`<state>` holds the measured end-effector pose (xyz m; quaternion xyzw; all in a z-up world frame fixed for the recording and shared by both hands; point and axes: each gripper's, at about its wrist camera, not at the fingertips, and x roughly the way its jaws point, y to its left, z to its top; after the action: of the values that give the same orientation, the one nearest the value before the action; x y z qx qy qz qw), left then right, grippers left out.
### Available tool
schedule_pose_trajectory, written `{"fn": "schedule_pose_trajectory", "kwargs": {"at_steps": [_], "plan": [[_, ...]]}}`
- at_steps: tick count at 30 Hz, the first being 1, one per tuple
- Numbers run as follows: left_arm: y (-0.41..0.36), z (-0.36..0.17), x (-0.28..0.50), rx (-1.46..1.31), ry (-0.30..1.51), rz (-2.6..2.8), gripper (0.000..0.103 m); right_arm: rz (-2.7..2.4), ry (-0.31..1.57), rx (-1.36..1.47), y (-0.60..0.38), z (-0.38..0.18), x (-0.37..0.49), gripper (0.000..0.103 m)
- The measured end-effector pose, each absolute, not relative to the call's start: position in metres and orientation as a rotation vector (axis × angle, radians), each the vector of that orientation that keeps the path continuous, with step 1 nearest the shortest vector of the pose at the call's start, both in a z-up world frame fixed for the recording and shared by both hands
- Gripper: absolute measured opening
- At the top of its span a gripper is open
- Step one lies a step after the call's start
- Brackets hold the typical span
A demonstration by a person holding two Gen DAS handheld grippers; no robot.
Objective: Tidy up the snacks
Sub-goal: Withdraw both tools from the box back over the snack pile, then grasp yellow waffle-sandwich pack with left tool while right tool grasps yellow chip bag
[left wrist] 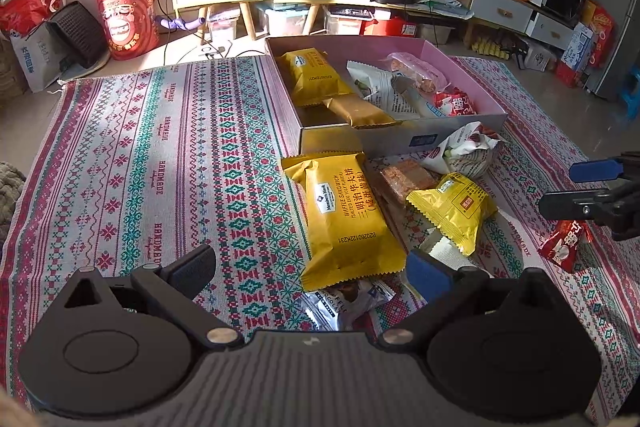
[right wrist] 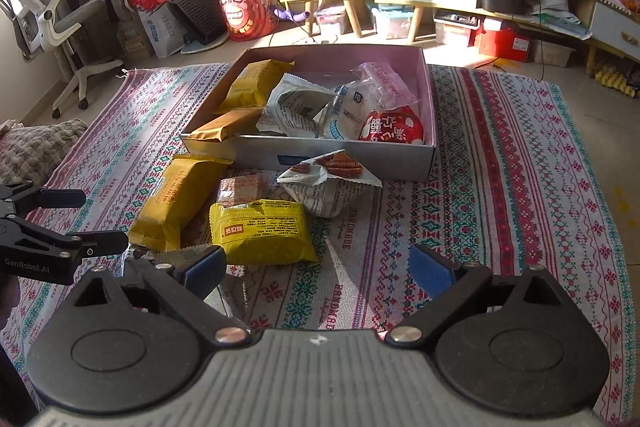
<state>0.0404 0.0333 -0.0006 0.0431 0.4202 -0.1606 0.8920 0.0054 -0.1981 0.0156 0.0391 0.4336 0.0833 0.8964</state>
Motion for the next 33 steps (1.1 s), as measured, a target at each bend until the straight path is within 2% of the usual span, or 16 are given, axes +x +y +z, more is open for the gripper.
{"fn": "schedule_pose_trajectory", "kwargs": {"at_steps": [9,15,19,21,27,29,33], "plan": [[0.027,-0.013,0.059,0.063,0.845,-0.298,0.103,0.244,0.893,0.101,-0.189,0.001,0.015,0.098],[0.024,-0.023,0.076,-0.03,0.873,-0.314,0.099,0.304,0.891,0.12,-0.176,-0.009,0.031,0.098],[0.022,-0.027,0.086,-0.085,0.909,-0.322,0.086,0.317,0.912,0.125,-0.17,-0.016,0.039,0.097],[0.02,-0.03,0.089,-0.09,0.922,-0.327,0.083,0.317,0.928,0.129,-0.168,-0.019,0.041,0.095],[0.013,-0.034,0.091,-0.082,0.941,-0.334,0.071,0.308,0.942,0.114,-0.164,-0.024,0.042,0.079],[0.012,-0.033,0.092,-0.094,0.948,-0.339,0.061,0.313,0.939,0.109,-0.162,-0.024,0.041,0.074],[0.011,-0.032,0.092,-0.093,0.956,-0.335,0.056,0.303,0.935,0.094,-0.159,-0.023,0.042,0.069]]}}
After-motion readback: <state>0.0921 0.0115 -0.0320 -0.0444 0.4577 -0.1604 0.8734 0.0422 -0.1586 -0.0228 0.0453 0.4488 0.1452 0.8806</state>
